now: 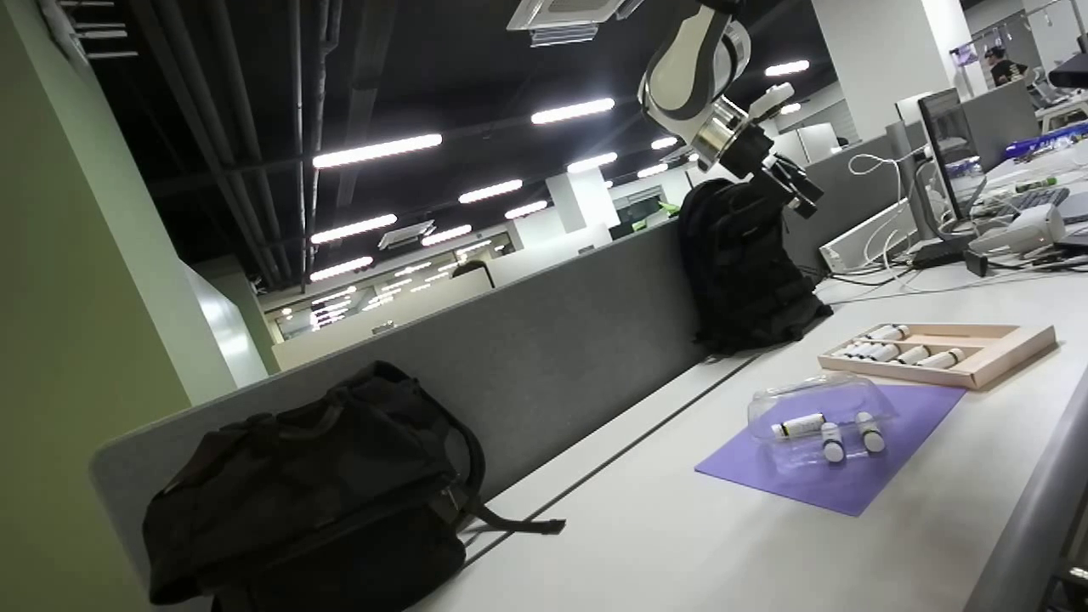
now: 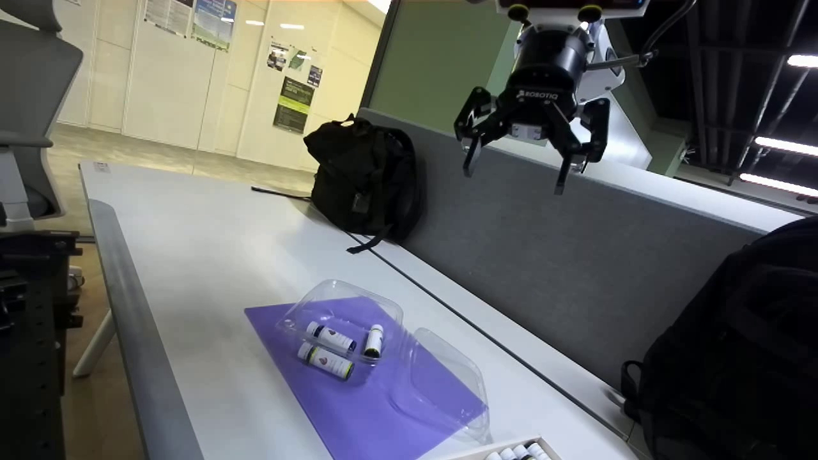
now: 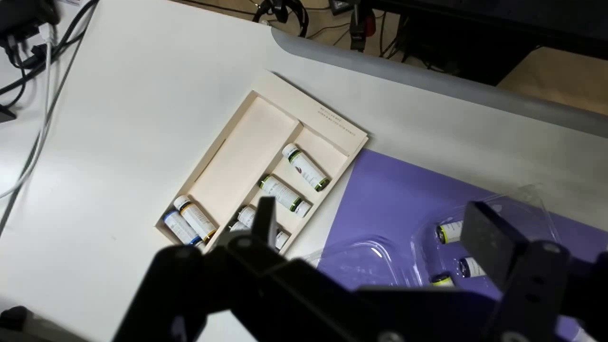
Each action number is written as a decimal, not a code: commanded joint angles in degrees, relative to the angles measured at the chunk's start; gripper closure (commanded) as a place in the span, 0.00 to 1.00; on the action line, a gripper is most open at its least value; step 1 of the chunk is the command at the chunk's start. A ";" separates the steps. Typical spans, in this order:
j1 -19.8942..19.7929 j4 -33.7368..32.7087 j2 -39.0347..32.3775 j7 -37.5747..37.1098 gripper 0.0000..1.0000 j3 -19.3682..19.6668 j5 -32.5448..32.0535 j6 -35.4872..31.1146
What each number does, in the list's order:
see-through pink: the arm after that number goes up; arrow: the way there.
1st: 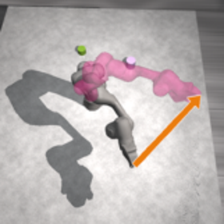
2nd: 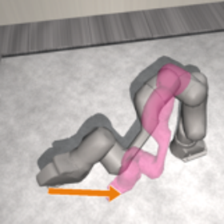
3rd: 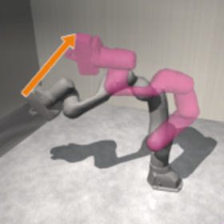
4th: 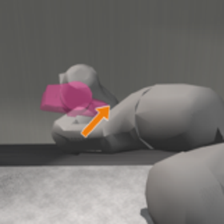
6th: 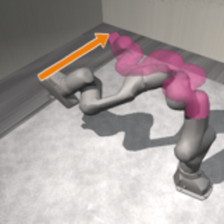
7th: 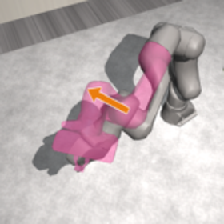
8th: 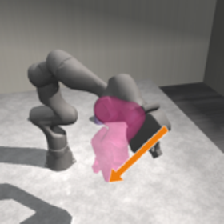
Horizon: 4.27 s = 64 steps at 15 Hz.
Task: Take one bottle out of the tray and put it in the clear container
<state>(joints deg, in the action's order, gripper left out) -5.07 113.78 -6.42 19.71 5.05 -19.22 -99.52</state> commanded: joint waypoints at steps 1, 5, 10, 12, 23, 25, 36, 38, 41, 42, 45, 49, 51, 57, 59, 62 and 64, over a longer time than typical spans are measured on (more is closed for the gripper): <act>-0.04 -0.23 -0.09 0.00 0.00 -0.29 0.00 0.30; 0.18 3.37 1.16 0.28 0.00 -0.33 -2.46 -3.76; -2.48 17.08 4.56 2.76 0.00 2.15 -14.45 -28.51; -4.71 19.61 4.25 5.86 0.00 4.01 -16.23 -38.56; -15.26 20.76 -8.16 42.10 0.00 6.74 -4.64 -55.29; -15.16 19.35 -9.08 42.21 0.00 6.72 -4.66 -54.09; -12.49 20.25 -18.14 42.48 0.00 6.85 -7.81 -53.79; -12.82 19.52 -20.43 42.90 0.00 6.65 -7.21 -53.66; -13.93 18.35 -23.24 43.94 0.00 6.34 -6.48 -54.60; -14.68 18.21 -23.92 44.92 0.00 5.87 -5.96 -55.67; -16.92 18.33 -25.43 48.18 0.00 4.43 -4.26 -60.73; -19.56 18.98 -25.69 52.66 0.00 1.88 -1.04 -64.05; -20.41 19.22 -25.51 54.79 0.00 0.89 0.54 -64.70; -22.32 19.53 -22.94 57.72 0.00 -3.56 8.09 -62.47; -21.39 19.30 -23.35 57.07 0.00 -3.37 9.20 -63.46; -20.17 18.90 -24.19 56.38 0.00 -2.11 8.97 -63.65; -19.69 18.75 -24.33 56.07 0.00 -1.21 8.51 -63.46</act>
<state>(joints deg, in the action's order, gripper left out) -25.87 132.87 -30.90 76.66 2.26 -10.61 -163.23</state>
